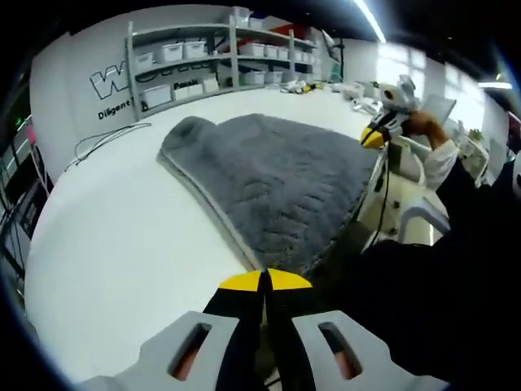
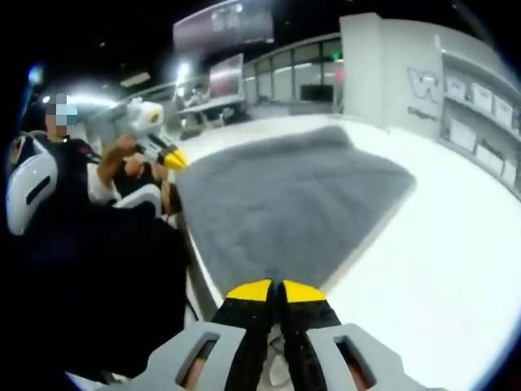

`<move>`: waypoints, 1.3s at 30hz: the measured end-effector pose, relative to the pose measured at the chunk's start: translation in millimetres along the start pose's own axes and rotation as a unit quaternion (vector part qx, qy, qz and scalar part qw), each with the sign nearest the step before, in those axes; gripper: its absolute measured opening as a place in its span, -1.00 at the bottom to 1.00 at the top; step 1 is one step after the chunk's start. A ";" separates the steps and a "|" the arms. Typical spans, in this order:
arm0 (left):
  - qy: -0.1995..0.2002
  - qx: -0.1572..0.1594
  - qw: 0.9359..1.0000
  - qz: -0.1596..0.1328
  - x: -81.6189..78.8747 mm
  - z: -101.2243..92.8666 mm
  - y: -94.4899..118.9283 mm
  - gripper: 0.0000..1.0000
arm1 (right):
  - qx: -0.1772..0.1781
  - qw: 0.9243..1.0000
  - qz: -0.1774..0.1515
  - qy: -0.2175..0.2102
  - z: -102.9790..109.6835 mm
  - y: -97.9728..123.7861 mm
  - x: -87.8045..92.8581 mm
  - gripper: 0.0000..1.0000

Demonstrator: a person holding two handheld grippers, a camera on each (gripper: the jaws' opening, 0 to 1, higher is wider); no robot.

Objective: Open the folded towel by lifting each exposed corner and separating the folded layers until the towel lies flat within the target outline without major curled edges

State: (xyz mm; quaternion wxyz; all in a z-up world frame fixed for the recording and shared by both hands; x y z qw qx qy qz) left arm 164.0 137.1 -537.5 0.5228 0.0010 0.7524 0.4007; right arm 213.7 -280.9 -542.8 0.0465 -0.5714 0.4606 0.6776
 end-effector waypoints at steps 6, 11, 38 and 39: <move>0.024 0.013 0.996 -0.087 -10.7 12.2 11.6 -0.98 | 0.005 0.999 0.009 0.031 2.7 -0.1 -3.0 -0.99; 0.019 -0.002 0.992 -0.122 -18.0 21.6 14.6 -0.98 | 0.002 0.997 0.005 0.076 0.0 0.1 -4.9 -0.96; 0.012 -0.048 0.985 -0.162 -99.6 117.7 -33.1 -0.48 | -0.009 0.996 -0.069 0.053 -14.5 -1.1 -16.3 -0.61; 0.012 -0.048 0.986 -0.161 -101.7 120.3 -35.2 -0.48 | -0.011 0.996 -0.072 0.052 -14.8 -0.7 -16.2 -0.61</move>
Point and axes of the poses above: the point that each gripper's makers call its tool centre point, and the gripper's own axes: y roughly backward along the fingers, z roughly to its left, x roughly out of its underside, the point moved 9 cm from there along y, roughly backward along the fingers, and after that the axes turned 14 degrees about x, right-handed, at the moved point
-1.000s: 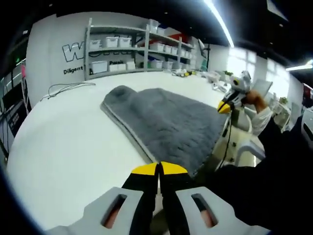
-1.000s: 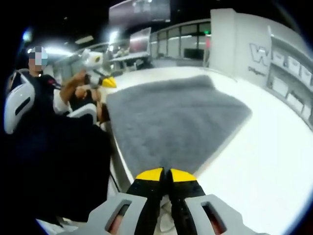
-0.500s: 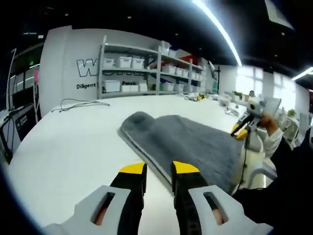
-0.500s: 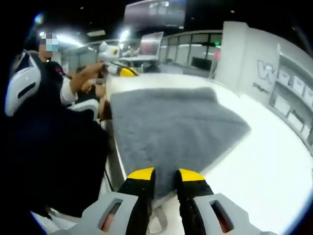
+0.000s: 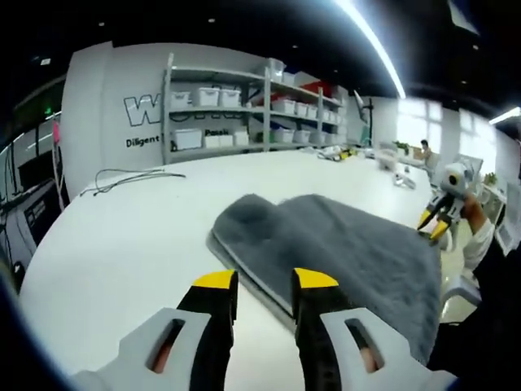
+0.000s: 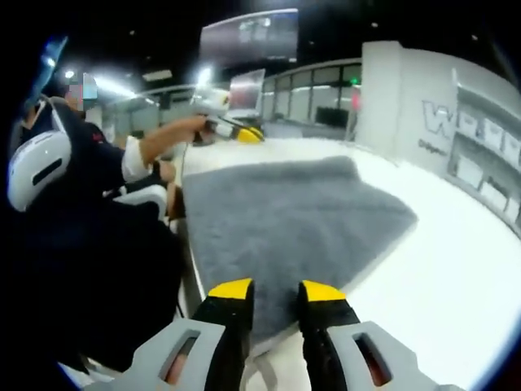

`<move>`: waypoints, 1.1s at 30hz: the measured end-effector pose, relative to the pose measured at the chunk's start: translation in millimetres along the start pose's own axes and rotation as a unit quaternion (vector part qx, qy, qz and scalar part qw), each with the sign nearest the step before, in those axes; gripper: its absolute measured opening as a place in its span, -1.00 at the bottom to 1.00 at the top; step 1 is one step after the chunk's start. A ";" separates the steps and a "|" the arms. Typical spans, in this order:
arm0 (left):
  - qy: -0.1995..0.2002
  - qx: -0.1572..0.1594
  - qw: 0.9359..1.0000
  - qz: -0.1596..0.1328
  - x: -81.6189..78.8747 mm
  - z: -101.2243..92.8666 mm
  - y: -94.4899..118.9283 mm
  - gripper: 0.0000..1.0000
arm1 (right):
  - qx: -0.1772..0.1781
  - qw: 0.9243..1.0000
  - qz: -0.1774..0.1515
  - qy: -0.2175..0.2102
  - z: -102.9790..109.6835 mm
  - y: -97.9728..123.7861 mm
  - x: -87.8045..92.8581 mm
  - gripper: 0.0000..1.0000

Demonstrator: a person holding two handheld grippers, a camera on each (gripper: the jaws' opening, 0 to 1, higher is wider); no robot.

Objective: Open the folded towel by lifting each exposed corner and separating the folded layers until the towel lies flat within the target outline without major curled edges

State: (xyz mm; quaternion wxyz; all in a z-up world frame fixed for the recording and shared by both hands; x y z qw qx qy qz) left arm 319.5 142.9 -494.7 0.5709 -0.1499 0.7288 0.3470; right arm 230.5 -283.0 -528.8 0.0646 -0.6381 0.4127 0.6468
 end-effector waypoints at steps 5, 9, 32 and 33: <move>-0.005 -0.008 1.000 0.004 -9.0 10.6 -14.4 -0.45 | -0.008 1.000 -0.013 -0.002 2.2 2.8 -0.9 -0.61; -0.004 -0.008 1.000 0.014 -10.8 19.1 -25.6 -0.42 | -0.008 1.000 -0.014 -0.003 2.5 3.5 -0.4 -0.61; 0.018 -0.008 0.998 0.063 -10.6 69.0 -82.0 -0.32 | -0.037 0.999 0.009 0.004 20.8 -6.4 8.7 -0.63; 0.036 -0.004 0.998 0.057 -9.8 71.7 -85.8 -0.34 | -0.037 0.999 0.010 0.003 20.2 -5.9 9.2 -0.63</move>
Point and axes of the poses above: the point that each gripper's makers call its tool centre point, and the gripper's own axes: y roughly backward along the fingers, z roughly to its left, x roughly out of its underside, the point moved 9 cm from there along y, roughly backward along the fingers, and after that the axes turned 14 degrees about x, right-handed, at the moved point
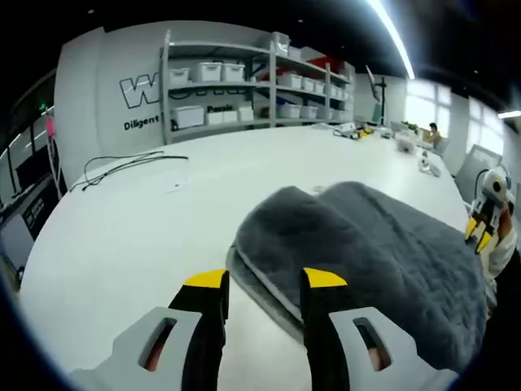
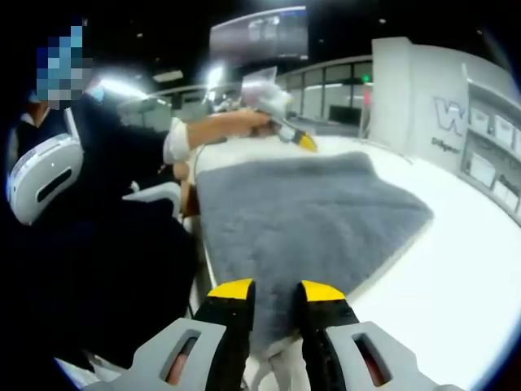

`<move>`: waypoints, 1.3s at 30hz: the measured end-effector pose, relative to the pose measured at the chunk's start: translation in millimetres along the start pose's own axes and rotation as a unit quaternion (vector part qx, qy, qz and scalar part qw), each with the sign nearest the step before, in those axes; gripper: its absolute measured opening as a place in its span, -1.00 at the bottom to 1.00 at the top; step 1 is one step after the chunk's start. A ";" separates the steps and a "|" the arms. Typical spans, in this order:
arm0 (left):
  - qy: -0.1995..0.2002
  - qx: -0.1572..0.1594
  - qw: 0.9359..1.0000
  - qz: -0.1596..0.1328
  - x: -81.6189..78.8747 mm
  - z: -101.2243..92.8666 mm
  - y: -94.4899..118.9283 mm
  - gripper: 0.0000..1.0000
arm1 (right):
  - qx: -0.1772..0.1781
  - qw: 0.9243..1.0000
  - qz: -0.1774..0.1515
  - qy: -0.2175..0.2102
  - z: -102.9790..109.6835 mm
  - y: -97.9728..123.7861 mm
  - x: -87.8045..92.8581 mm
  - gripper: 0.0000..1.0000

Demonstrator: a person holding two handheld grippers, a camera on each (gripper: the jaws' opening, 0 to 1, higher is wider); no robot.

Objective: Open the folded towel by lifting each exposed corner and separating the folded layers until the towel lies flat within the target outline without major curled edges

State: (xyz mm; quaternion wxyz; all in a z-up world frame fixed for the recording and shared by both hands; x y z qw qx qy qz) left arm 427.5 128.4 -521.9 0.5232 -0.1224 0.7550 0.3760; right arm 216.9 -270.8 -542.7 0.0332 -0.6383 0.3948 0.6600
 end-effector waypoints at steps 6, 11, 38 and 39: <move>0.006 0.001 1.000 0.001 0.4 11.8 -16.1 -0.36 | -0.001 1.000 0.001 -0.001 -1.5 0.4 1.2 -0.64; -0.001 0.006 1.000 0.007 -1.2 8.8 -24.8 -0.40 | -0.003 1.000 0.001 -0.001 -3.2 -1.1 1.4 -0.64; 0.016 0.001 1.000 0.010 12.2 26.0 -31.2 -0.76 | -0.010 1.000 0.004 -0.027 -5.5 2.6 9.3 -0.65; 0.006 -0.004 1.000 0.015 12.1 27.1 -30.0 -0.77 | -0.010 0.999 0.004 -0.039 -6.2 1.8 9.6 -0.66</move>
Point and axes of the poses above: the point that each gripper's makers call its tool centre point, and the gripper's own axes: y roughly backward along the fingers, z roughly to its left, x roughly out of its underside, the point moved 9 cm from there along y, roughly backward along the fingers, and after that the axes turned 14 degrees about x, right-handed, at the moved point
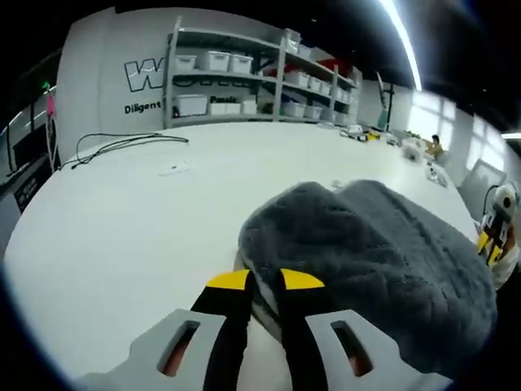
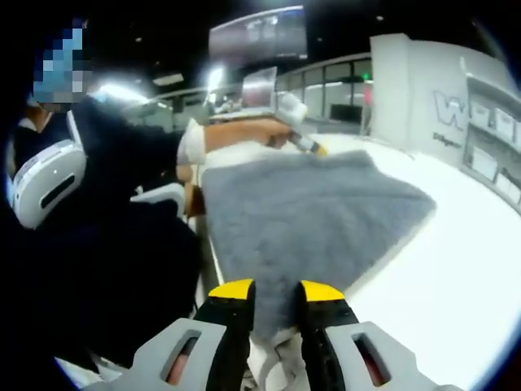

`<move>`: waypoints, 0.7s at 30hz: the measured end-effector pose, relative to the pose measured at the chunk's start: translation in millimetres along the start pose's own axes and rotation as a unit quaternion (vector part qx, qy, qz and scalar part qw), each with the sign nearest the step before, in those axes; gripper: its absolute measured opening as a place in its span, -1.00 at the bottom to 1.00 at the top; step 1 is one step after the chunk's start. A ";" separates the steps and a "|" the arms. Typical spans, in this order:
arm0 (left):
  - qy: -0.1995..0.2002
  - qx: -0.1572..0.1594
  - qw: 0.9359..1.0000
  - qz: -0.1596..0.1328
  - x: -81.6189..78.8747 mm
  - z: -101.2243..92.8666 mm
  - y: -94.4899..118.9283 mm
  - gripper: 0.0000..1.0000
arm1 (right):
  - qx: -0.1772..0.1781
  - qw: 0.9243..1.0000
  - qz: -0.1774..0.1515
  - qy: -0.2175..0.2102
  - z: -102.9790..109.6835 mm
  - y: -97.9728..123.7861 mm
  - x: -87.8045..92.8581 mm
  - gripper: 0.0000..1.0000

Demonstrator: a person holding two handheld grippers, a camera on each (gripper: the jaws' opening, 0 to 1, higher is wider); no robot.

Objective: Open the folded towel by lifting each exposed corner and separating the folded layers until the towel lies flat within the target outline without major curled edges

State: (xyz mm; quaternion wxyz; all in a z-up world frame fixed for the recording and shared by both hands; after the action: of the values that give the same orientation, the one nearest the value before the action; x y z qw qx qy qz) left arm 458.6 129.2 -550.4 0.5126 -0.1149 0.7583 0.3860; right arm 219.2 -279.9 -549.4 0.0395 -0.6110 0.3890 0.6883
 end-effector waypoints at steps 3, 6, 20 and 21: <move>-0.016 -0.016 1.000 0.008 0.2 2.1 2.9 -0.80 | 0.005 1.000 0.007 -0.018 -0.1 -0.6 -0.3 -0.70; -0.020 -0.022 1.000 0.010 0.3 4.1 4.6 -0.82 | 0.010 1.000 0.015 -0.024 0.7 -0.5 -0.9 -0.72; -0.048 -0.035 0.998 0.030 -0.6 8.1 11.5 -0.82 | 0.021 0.999 0.033 -0.020 3.4 0.5 -2.8 -0.76; -0.048 -0.035 0.998 0.030 -0.4 9.0 12.3 -0.82 | 0.022 0.999 0.034 -0.019 3.6 0.4 -3.0 -0.76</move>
State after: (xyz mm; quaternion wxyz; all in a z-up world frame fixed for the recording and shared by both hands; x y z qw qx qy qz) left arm 458.1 143.7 -545.9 0.5321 -0.0917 0.7221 0.4325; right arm 216.8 -276.9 -546.8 0.0368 -0.5833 0.4234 0.6922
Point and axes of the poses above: the point that each gripper's makers call its tool centre point, and the gripper's own axes: y roughly backward along the fingers, z roughly to its left, x roughly out of its underside, the point moved 9 cm from there along y, roughly backward along the fingers, and after that the axes turned 14 degrees about x, right-handed, at the moved point
